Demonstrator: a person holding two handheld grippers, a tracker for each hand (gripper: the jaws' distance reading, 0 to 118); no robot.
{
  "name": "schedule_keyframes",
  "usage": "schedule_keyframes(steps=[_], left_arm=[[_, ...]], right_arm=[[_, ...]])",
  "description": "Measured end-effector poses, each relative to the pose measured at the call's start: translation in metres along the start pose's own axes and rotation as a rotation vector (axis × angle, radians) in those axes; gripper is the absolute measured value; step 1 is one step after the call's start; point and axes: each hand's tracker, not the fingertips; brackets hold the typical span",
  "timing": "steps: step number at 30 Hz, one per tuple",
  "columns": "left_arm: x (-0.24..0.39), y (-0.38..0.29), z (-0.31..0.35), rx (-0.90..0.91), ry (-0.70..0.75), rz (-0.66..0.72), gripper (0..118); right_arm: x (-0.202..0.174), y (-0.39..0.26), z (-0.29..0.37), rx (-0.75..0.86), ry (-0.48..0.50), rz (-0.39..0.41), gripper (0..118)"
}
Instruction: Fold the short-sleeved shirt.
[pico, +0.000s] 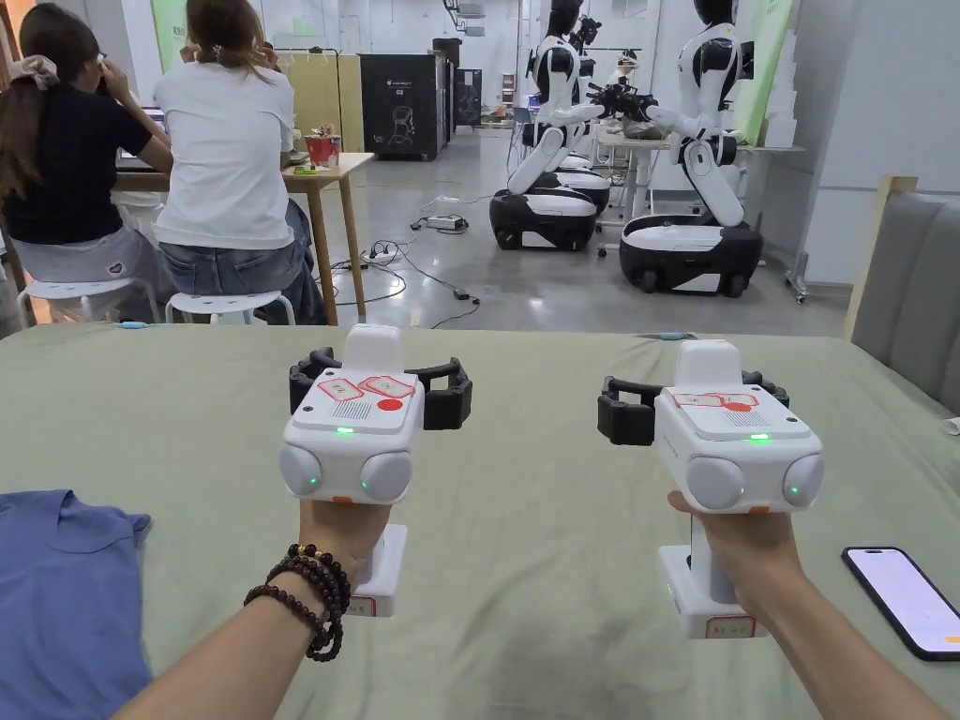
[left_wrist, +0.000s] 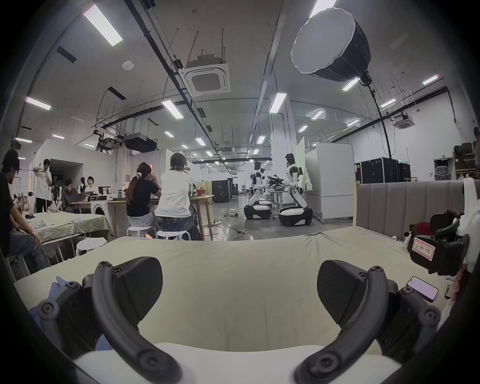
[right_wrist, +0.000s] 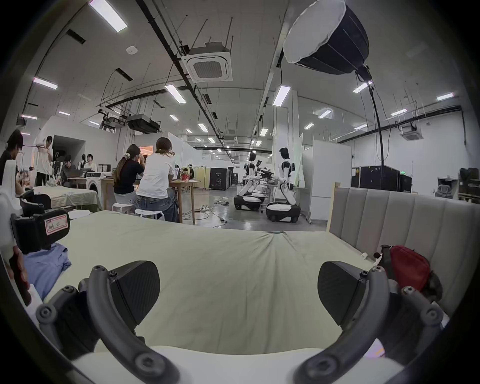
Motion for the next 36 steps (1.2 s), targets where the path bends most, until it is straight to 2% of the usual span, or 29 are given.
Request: schedule_keyframes(steps=[9, 21, 36], left_arm=[[-0.0031, -0.0013, -0.0028, 0.001, 0.005, 0.012, 118], [0.0006, -0.0054, -0.0043, 0.002, 0.001, -0.016, 118], [-0.0012, -0.0074, -0.0049, -0.058, 0.015, 0.033, 118]], right_arm=[[0.0067, -0.0001, -0.004, -0.017, -0.009, -0.027, 118], [0.0051, -0.0042, -0.0023, -0.015, -0.018, -0.019, 118], [0.0036, -0.0054, -0.0014, -0.006, -0.059, -0.002, 118]])
